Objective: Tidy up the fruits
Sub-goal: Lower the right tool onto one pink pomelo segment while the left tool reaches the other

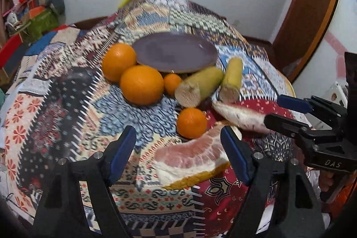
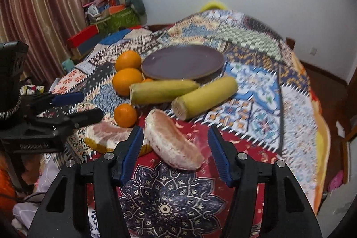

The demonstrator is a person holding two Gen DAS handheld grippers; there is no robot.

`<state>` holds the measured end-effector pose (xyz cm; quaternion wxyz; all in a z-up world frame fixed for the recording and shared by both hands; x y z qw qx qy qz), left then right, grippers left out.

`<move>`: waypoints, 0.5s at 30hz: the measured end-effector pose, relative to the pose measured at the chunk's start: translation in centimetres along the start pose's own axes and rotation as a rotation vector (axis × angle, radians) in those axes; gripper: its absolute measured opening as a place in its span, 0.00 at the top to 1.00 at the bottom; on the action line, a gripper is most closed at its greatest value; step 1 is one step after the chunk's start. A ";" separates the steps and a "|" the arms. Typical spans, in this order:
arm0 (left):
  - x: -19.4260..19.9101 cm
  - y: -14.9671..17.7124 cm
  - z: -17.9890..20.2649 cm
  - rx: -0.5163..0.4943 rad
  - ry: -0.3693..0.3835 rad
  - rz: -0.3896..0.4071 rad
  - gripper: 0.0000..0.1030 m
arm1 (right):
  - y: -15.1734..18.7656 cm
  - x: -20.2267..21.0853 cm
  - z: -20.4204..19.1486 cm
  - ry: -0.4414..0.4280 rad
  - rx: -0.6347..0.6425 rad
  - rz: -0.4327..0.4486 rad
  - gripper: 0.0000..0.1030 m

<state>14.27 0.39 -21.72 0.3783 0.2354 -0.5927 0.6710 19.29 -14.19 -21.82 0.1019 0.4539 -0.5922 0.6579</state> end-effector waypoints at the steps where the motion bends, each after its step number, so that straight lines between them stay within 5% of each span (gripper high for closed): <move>1: -0.3 0.1 0.0 0.000 0.005 -0.009 0.24 | 0.1 -0.3 0.0 -0.006 0.000 -0.008 0.45; 15: -3.3 0.1 -0.4 0.017 0.013 -0.082 0.20 | 1.3 -2.8 0.0 -0.096 -0.011 -0.077 0.54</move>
Point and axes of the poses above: each gripper's, at about its wrist camera, not at the fingertips, and x roughly against the way its jaws point, z to its right, y to its underside, the point moved 4 cm from there along -x, roughly the way its jaws point, and after that the axes turned 4 degrees about y, right-handed, at the moved point
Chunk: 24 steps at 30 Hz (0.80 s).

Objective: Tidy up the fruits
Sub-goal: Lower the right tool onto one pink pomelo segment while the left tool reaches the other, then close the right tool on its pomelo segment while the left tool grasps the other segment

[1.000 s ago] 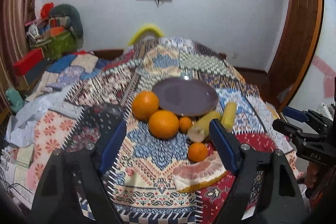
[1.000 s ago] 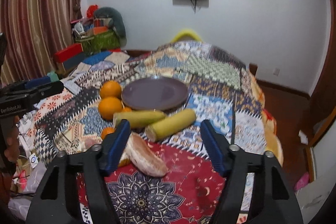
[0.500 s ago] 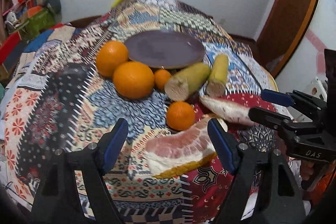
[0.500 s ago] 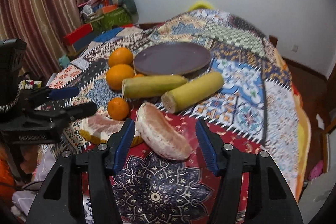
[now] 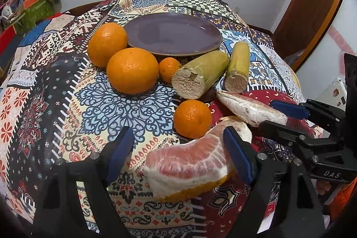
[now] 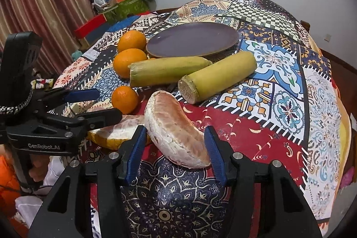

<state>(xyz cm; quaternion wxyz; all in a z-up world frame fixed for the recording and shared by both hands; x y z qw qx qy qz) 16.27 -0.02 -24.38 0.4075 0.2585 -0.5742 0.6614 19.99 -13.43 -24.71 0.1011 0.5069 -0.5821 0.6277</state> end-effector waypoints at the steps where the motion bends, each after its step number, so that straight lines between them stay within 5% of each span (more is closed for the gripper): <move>1: -0.1 -0.1 0.0 -0.001 0.000 -0.001 0.20 | 0.0 0.0 0.0 -0.002 0.000 0.002 0.54; 19: 1.6 1.6 1.8 -0.036 0.059 -0.039 0.24 | 2.0 2.6 1.3 0.076 -0.020 -0.001 0.61; 24: 2.4 2.3 2.9 -0.085 0.005 -0.033 0.18 | 2.7 3.2 1.3 0.086 -0.018 -0.008 0.61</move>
Point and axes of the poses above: each gripper's, at about its wrist camera, not at the fingertips, and x roughly against the way its jaws point, z to its right, y to its underside, the point moved 4 cm from there along -x, roughly the way its jaws point, and after that the axes turned 4 degrees about y, right-handed, at the moved point
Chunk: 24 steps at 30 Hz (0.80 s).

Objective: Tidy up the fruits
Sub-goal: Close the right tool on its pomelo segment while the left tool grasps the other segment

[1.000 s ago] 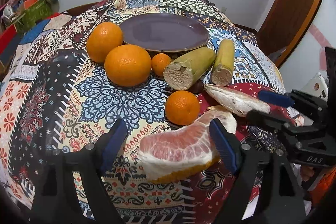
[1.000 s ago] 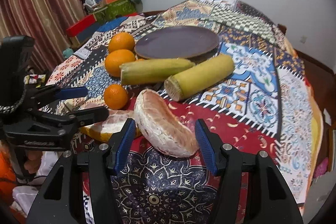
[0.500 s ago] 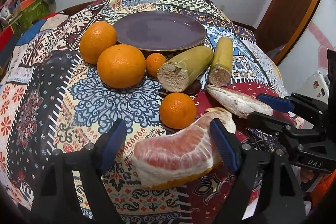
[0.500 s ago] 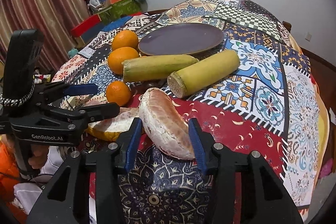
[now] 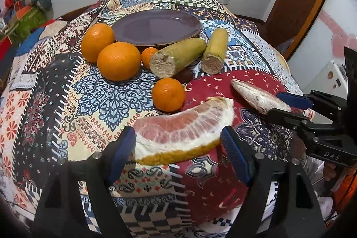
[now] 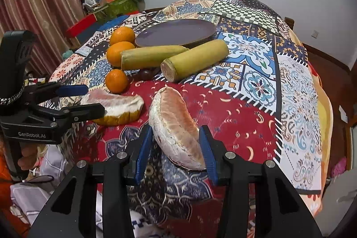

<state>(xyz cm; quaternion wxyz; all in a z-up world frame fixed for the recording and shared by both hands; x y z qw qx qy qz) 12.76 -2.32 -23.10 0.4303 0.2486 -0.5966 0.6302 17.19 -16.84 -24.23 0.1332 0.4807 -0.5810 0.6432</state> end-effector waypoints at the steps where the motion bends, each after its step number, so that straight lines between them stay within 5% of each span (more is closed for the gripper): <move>1: 0.1 0.0 0.3 -0.003 -0.002 0.002 0.14 | 0.1 0.1 -0.1 0.002 0.001 0.000 0.61; 3: 0.0 -0.1 0.8 -0.004 -0.012 0.008 0.01 | 0.2 0.1 0.0 0.000 -0.005 0.002 0.61; 8: -2.2 0.0 0.6 -0.003 -0.101 -0.049 0.01 | 0.4 0.3 0.3 -0.015 -0.030 0.006 0.61; 10: -2.6 0.3 -0.2 0.030 -0.067 -0.056 0.01 | 0.5 0.4 0.3 -0.017 -0.031 0.007 0.61; 24: 1.2 2.3 -8.5 0.166 -0.216 -0.043 0.04 | 0.6 0.3 -0.3 -0.022 -0.014 0.003 0.59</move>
Point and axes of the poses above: each gripper's, at about its wrist camera, not at the fingertips, and x roughly against the way its jaws point, z to its right, y to its underside, the point moved 4 cm from there along -x, roughly the way its jaws point, and after that the axes turned 4 degrees about y, right-handed, at the moved point
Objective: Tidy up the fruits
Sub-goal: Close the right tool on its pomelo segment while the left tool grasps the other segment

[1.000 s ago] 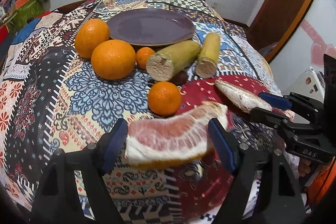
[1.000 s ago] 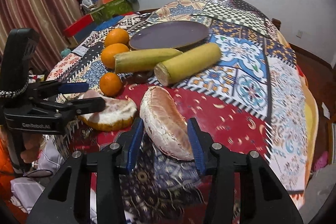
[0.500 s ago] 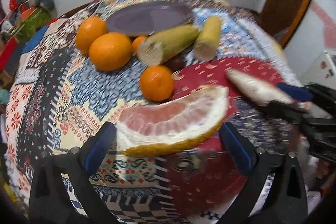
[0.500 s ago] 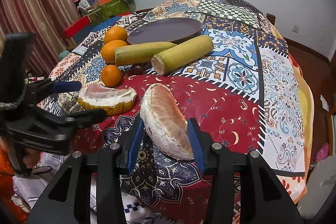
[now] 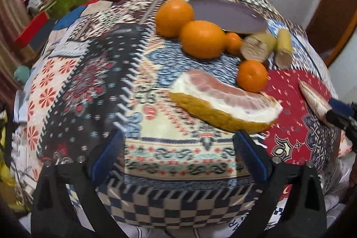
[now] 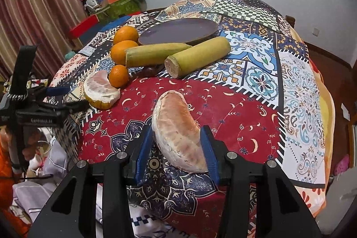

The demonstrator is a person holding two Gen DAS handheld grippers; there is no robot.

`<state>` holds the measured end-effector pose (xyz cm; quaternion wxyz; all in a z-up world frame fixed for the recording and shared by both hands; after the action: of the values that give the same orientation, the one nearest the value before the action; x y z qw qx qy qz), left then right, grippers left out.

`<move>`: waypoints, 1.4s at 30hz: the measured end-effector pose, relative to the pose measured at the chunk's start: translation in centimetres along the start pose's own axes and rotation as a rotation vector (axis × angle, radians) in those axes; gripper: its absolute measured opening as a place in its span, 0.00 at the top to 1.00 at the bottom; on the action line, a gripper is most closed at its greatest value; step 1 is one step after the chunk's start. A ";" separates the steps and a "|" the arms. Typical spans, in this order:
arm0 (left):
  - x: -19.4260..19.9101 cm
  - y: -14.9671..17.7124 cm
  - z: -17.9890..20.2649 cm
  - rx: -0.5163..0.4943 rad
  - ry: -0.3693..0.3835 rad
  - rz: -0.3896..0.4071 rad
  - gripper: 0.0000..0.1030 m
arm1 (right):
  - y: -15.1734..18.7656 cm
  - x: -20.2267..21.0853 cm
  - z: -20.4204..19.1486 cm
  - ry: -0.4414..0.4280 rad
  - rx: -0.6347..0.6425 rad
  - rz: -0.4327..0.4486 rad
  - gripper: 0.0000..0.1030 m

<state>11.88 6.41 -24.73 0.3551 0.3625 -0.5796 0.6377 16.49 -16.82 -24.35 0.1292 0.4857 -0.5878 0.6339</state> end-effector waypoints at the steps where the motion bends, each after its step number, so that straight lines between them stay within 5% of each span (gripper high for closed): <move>1: 0.3 -0.2 -0.2 0.011 0.011 0.004 0.04 | 0.0 -0.1 0.1 -0.002 -0.002 -0.001 0.59; 7: 0.9 -1.6 2.7 0.000 0.084 0.036 0.01 | -0.1 -0.4 0.1 0.001 -0.001 -0.010 0.56; 13: -2.4 -2.3 6.0 -0.036 0.037 -0.032 0.00 | -0.1 -0.4 0.1 0.000 -0.003 -0.015 0.46; 23: -1.6 -1.3 3.9 -0.017 0.050 -0.002 0.00 | -0.1 -1.5 -0.3 0.016 0.038 -0.029 0.37; 34: 0.0 0.2 -1.8 0.056 0.003 -0.022 0.00 | -0.7 -2.4 -0.2 0.017 0.072 -0.030 0.54; 42: 1.0 -0.9 0.1 -0.004 -0.007 0.027 0.00 | -0.8 -2.2 -0.3 0.036 0.065 -0.010 0.57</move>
<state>12.18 6.39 -23.47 0.3449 0.3560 -0.5872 0.6399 18.03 -15.40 -25.50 0.1270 0.4814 -0.5619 0.6606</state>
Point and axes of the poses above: each gripper's, at about its wrist camera, not at the fingertips, and x roughly against the way its jaws point, z to its right, y to its underside, the point moved 4 cm from there along -x, roughly the way its jaws point, and after that the axes turned 4 degrees about y, right-handed, at the moved point
